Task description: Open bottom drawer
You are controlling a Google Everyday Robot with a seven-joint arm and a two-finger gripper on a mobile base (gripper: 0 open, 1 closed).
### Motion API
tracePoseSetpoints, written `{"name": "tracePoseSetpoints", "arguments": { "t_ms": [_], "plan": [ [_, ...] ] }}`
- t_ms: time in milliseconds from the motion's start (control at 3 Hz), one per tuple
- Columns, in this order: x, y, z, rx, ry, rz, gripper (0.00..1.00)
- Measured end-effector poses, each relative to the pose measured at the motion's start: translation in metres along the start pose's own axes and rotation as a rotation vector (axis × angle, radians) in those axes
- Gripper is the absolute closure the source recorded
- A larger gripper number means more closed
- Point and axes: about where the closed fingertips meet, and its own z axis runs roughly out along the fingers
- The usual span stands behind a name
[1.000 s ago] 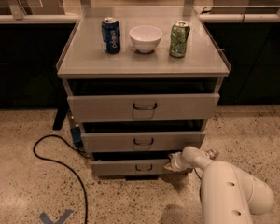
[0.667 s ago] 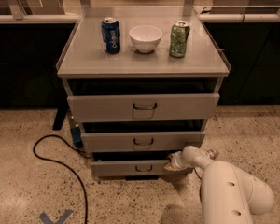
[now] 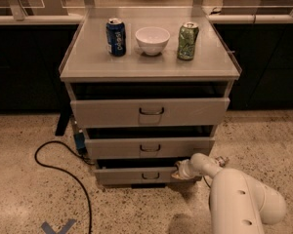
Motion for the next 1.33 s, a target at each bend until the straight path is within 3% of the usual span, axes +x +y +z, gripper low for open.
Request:
{"name": "tracePoseSetpoints", "arguments": {
  "t_ms": [333,667,1333],
  "plan": [
    [-0.003,-0.001,-0.006,0.0,0.0,0.0,1.0],
    [0.01,-0.019,-0.029,0.046,0.052,-0.024,1.0],
    [0.01,-0.008,-0.027,0.073,0.066,-0.02,1.0]
  ]
}}
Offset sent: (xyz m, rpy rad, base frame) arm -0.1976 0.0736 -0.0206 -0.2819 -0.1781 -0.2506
